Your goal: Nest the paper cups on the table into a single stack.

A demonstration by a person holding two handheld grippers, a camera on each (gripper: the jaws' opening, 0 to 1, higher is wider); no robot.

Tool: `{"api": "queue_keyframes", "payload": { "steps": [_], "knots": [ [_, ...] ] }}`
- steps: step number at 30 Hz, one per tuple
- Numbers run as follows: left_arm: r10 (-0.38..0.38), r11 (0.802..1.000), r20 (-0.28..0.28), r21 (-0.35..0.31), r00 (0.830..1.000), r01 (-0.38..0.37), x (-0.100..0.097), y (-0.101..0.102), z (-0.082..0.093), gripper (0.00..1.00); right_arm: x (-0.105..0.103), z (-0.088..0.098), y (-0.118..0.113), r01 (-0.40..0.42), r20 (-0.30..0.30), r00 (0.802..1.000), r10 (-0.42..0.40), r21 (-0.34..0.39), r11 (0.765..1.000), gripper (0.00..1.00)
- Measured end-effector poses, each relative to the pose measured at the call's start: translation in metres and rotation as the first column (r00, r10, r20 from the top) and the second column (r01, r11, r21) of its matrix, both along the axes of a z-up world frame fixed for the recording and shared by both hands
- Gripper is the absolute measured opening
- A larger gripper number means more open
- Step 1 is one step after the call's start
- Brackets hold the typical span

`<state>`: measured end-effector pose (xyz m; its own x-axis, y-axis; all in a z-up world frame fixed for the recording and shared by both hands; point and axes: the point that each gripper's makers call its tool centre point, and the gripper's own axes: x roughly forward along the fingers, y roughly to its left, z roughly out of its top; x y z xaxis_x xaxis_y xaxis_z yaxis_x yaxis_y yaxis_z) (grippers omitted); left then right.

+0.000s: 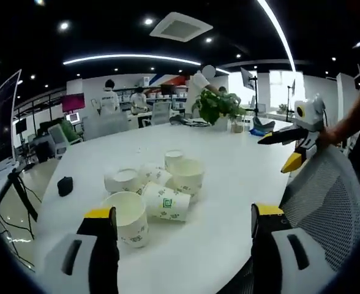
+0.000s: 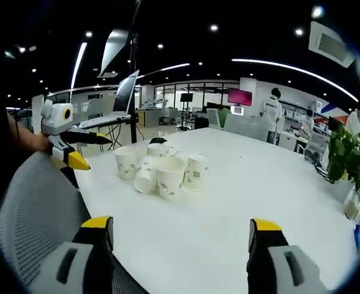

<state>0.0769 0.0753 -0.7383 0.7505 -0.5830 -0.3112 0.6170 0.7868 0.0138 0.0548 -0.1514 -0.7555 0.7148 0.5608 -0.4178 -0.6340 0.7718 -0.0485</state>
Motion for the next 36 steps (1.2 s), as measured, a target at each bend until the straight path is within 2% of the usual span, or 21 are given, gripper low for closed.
{"api": "queue_keyframes", "payload": {
  "steps": [19,36],
  "knots": [
    [-0.001,1.0,-0.001,-0.014,1.0,0.001,0.0007,-0.0002,0.0001,0.92,-0.0005,0.0031,0.0015,0.004,0.005,1.0,-0.004,0.007,1.0,0.94],
    [-0.018,1.0,-0.003,0.0,1.0,0.018,-0.0013,-0.0027,-0.0015,0.93,-0.0005,0.0044,0.0019,0.004,0.004,1.0,-0.004,0.015,1.0,0.94]
  ]
}}
